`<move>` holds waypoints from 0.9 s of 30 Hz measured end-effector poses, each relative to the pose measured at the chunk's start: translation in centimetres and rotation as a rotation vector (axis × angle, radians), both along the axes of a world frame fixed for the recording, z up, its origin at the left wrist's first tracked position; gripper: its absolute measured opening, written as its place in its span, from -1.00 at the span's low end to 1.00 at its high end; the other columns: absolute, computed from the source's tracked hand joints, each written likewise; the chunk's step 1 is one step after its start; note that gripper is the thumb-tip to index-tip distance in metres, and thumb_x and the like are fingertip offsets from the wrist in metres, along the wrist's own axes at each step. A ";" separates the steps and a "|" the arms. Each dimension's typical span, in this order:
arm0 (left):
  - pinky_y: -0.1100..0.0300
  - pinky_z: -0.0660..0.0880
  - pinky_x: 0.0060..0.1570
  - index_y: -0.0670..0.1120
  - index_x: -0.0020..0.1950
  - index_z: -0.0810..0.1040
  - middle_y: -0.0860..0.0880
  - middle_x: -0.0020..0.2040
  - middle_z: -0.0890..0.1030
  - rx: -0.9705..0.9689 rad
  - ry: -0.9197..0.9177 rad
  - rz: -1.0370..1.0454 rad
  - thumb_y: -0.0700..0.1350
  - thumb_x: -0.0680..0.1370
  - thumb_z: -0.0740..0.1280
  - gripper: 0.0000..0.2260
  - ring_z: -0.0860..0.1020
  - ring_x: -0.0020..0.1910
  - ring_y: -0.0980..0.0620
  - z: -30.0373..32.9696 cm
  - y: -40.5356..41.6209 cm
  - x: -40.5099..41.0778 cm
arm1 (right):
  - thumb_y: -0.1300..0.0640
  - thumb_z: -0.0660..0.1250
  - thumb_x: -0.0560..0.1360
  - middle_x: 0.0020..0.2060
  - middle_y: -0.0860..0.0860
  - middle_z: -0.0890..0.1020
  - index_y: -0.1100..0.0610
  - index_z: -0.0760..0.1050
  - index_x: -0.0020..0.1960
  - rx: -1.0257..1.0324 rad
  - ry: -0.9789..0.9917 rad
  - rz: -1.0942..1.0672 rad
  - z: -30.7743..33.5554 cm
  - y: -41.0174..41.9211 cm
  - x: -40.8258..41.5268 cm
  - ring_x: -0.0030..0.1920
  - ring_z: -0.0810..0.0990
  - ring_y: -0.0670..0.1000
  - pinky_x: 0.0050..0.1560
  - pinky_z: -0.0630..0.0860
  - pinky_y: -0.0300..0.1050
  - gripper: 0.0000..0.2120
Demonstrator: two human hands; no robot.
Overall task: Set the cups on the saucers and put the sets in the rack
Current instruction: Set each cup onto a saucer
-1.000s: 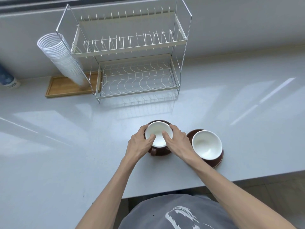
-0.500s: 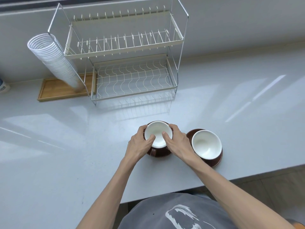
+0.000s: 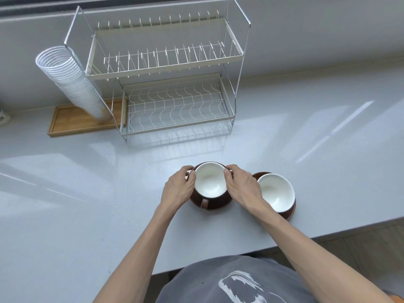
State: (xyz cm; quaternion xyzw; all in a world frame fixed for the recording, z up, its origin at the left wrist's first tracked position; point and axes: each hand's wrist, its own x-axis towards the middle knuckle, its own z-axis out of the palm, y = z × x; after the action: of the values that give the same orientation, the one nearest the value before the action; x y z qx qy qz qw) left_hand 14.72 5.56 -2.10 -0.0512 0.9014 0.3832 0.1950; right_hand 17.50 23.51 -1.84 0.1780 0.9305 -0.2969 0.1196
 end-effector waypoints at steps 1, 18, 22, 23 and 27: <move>0.02 0.43 0.26 0.03 0.40 0.47 0.00 0.33 0.57 -0.009 -0.002 -0.002 0.09 0.65 0.12 -0.64 0.55 0.24 -0.02 0.0 -0.1 -0.1 | -0.06 0.02 0.65 0.19 0.07 0.62 0.04 0.45 0.33 -0.019 0.003 -0.002 -0.1 0.0 0.0 0.23 0.52 0.18 0.14 0.42 0.05 -0.62; -0.07 0.64 0.06 0.18 0.09 0.53 -0.04 0.07 0.66 0.301 -0.258 0.110 0.14 0.58 0.23 -0.84 0.66 0.05 -0.06 -0.3 -0.8 -1.1 | -0.04 0.00 0.66 0.06 0.03 0.56 0.15 0.49 0.27 -0.299 -0.142 -0.071 -0.1 0.3 -1.1 0.20 0.49 0.12 0.09 0.35 -0.07 -0.59; -0.04 0.66 0.04 0.13 0.13 0.55 -0.09 0.08 0.65 0.308 -0.263 0.127 0.09 0.60 0.21 -0.81 0.64 0.09 -0.07 -0.1 -0.8 -1.4 | -0.04 0.03 0.66 0.05 -0.01 0.55 0.11 0.49 0.29 -0.328 -0.124 -0.071 0.1 0.4 -2.2 0.13 0.47 0.05 0.09 0.36 -0.09 -0.61; -0.01 0.66 0.02 0.11 0.15 0.56 -0.11 0.08 0.65 0.313 -0.262 0.129 0.09 0.61 0.20 -0.79 0.63 0.10 -0.07 0.1 -0.8 -1.6 | -0.05 0.03 0.65 0.04 -0.02 0.54 0.10 0.49 0.29 -0.331 -0.116 -0.071 0.2 0.4 -2.5 0.11 0.46 0.03 0.09 0.35 -0.10 -0.61; 0.03 0.67 -0.02 0.10 0.17 0.56 -0.16 0.08 0.64 0.340 -0.247 0.141 0.08 0.60 0.20 -0.78 0.63 0.10 -0.09 1.1 -0.9 -2.9 | -0.06 0.04 0.65 0.02 -0.03 0.53 0.09 0.51 0.26 -0.335 -0.073 -0.062 1.2 0.6 -4.5 0.09 0.46 0.03 0.06 0.35 -0.10 -0.62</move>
State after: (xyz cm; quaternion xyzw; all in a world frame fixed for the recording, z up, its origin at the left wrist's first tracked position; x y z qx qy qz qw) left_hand 11.77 4.70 -1.04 -0.1270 0.7873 0.5333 0.2822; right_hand 13.01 24.09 -0.63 0.1950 0.8569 -0.4449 0.1722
